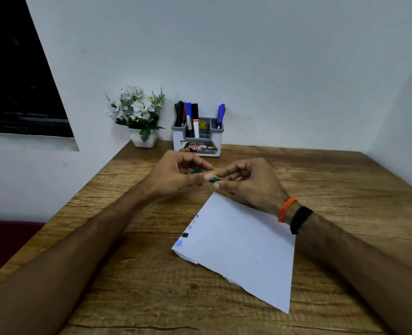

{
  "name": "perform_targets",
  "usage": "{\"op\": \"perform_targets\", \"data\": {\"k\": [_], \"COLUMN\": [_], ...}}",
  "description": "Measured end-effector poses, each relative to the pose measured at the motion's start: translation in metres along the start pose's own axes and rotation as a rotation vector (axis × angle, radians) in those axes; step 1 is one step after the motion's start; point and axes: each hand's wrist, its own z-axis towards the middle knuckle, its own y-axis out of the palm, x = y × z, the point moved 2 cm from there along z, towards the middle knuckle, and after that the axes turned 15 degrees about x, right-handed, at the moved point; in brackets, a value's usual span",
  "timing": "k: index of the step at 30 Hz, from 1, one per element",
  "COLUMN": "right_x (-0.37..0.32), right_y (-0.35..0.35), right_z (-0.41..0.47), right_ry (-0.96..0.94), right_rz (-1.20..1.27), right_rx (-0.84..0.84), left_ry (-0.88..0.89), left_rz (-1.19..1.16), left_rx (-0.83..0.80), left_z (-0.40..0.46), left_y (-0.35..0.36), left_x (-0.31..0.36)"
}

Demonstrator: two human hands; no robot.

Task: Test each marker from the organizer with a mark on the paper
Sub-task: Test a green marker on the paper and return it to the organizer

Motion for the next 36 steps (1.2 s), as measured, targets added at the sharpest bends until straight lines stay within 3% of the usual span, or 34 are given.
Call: {"op": "perform_targets", "data": {"k": [6, 11, 16, 25, 36], "right_x": [-0.002, 0.001, 0.003, -0.005, -0.001], "right_y": [-0.008, -0.015, -0.008, 0.014, 0.018], "right_z": [0.002, 0.005, 0.001, -0.011, -0.007], "right_ry": [-0.040, 0.056, 0.178, 0.275, 0.263], "right_rz": [0.008, 0.177, 0.311, 0.403, 0.498], "right_rx": [-0.050, 0.011, -0.034, -0.098, -0.081], "left_ry": [-0.002, -0.056, -0.024, 0.276, 0.441], "left_rz": [0.038, 0.098, 0.112, 0.390, 0.349], "left_rx": [0.007, -0.031, -0.110, -0.049, -0.061], "left_z": [0.001, 0.001, -0.005, -0.008, -0.014], "left_y": [-0.004, -0.004, 0.010, 0.018, 0.023], "left_x": [-0.004, -0.007, 0.000, 0.004, 0.011]}}
